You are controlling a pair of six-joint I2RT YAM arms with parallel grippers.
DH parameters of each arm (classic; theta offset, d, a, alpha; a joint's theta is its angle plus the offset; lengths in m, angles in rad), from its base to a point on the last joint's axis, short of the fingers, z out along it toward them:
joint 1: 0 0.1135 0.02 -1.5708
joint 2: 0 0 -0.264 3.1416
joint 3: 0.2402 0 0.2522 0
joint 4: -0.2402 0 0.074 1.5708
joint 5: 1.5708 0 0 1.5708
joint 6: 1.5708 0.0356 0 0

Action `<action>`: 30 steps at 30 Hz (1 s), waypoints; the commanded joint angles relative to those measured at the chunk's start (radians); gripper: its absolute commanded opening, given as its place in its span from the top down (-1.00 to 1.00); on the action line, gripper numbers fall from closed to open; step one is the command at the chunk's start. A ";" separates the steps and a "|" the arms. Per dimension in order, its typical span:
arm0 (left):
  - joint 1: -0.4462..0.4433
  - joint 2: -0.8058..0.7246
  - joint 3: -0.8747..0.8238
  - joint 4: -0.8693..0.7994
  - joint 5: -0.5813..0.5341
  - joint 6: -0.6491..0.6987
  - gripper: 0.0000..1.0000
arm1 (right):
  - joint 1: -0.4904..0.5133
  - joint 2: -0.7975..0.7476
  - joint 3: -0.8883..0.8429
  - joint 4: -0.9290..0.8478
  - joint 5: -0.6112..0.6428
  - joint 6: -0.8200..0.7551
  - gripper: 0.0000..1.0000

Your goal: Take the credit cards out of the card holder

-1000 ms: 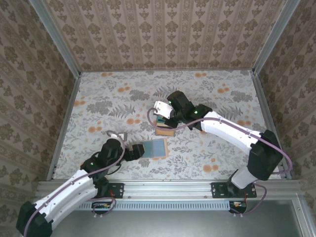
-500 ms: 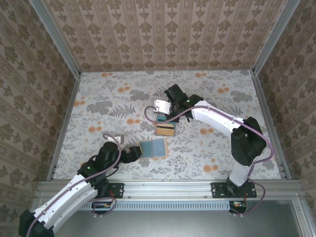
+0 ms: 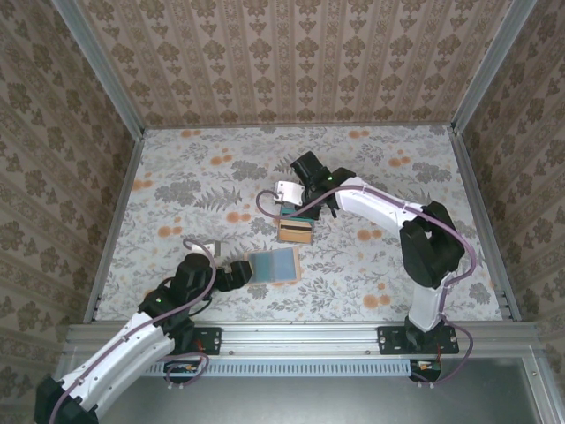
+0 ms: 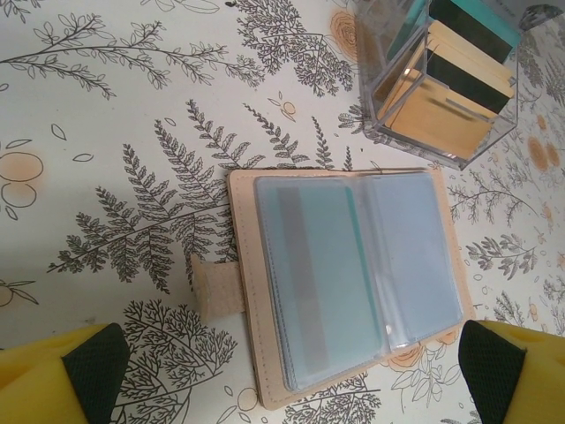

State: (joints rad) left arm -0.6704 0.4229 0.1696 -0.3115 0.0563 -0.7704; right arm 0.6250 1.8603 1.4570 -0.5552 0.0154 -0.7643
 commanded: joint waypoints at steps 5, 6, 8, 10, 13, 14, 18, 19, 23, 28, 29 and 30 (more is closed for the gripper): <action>0.014 -0.012 -0.018 -0.017 0.009 -0.001 -1.00 | -0.006 0.046 0.037 -0.008 0.009 -0.005 1.00; 0.016 -0.013 -0.018 -0.017 0.010 0.001 -1.00 | -0.007 0.049 0.038 -0.003 0.014 -0.003 1.00; 0.015 -0.013 -0.017 -0.018 0.012 0.000 -1.00 | -0.008 0.053 0.040 0.012 0.033 0.010 0.85; 0.017 -0.012 -0.016 -0.018 0.014 0.001 -1.00 | -0.009 0.050 0.045 0.014 0.055 0.017 0.63; 0.019 -0.013 -0.018 -0.017 0.014 0.002 -1.00 | -0.017 0.037 0.049 0.052 0.076 0.038 0.45; 0.020 -0.012 -0.019 -0.015 0.014 0.001 -1.00 | -0.018 0.031 0.046 0.064 0.084 0.043 0.44; 0.022 -0.012 -0.020 -0.013 0.017 0.001 -1.00 | -0.021 0.004 0.027 0.103 0.107 0.061 0.44; 0.023 -0.012 -0.019 -0.014 0.019 0.002 -1.00 | -0.021 -0.005 0.018 0.114 0.109 0.069 0.43; 0.025 -0.012 -0.019 -0.014 0.020 0.002 -1.00 | -0.022 -0.039 -0.003 0.142 0.131 0.128 0.43; 0.026 -0.012 -0.015 -0.016 0.033 0.005 -0.97 | -0.020 -0.120 -0.038 0.155 0.106 0.312 0.40; 0.028 -0.013 -0.015 -0.011 0.044 0.007 -0.92 | -0.020 -0.152 -0.064 0.168 0.083 0.355 0.39; 0.028 -0.013 -0.015 -0.005 0.055 0.006 -0.89 | -0.019 -0.184 -0.088 0.185 0.059 0.399 0.39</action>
State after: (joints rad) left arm -0.6525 0.4229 0.1638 -0.3107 0.0795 -0.7692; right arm 0.6064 1.7775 1.4139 -0.4091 0.1158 -0.5316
